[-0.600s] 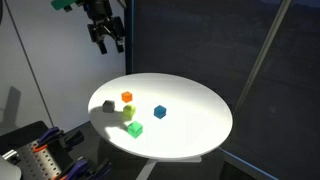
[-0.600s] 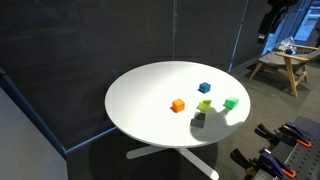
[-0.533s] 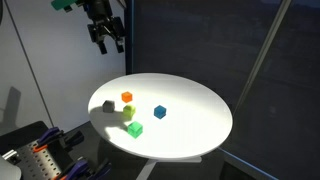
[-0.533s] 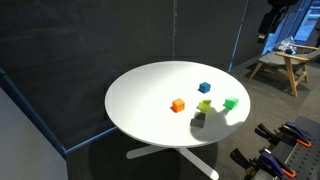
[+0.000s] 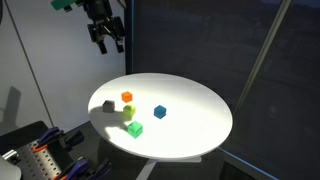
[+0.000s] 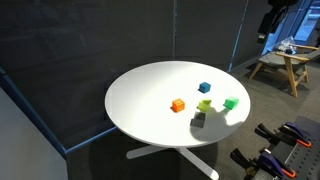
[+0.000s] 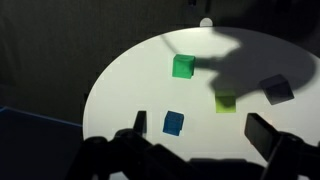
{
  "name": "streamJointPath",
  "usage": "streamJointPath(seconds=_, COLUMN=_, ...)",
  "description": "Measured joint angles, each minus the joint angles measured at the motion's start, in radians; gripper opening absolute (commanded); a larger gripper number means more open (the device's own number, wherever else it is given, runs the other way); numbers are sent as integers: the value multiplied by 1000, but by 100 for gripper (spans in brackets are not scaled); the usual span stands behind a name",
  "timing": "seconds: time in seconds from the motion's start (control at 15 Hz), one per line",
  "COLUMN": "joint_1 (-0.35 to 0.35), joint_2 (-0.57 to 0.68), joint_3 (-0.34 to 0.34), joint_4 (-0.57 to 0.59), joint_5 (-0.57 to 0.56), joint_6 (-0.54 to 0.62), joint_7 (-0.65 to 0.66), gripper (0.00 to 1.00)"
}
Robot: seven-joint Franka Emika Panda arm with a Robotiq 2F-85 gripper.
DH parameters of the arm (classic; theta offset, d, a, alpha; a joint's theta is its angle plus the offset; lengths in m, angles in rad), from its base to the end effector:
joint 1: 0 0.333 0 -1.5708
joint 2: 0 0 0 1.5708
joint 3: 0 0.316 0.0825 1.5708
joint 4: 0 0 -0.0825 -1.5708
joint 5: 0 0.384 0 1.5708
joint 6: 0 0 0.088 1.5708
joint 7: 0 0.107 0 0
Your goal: Put the green block onto the yellow one
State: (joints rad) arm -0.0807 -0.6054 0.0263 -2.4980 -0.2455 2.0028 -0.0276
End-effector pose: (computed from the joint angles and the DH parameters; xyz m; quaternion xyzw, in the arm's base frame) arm 0.3768 -0.0344 0.5018 0.9907 0.0299 0.0489 0.1235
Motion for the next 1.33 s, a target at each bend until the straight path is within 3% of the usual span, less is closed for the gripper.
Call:
streamJointPath(seconds=0.6, joint_1=8, joint_2=45, joint_3=-39, joint_4=17, joint_5=23, joint_6=0, joint_7=-1, gripper=100)
streamJointPath(seconds=1.33, joint_1=29, joint_2=233, joint_3=-111, joint_4=153, joint_5=189, joint_6=-6, joint_7=-78, gripper=100)
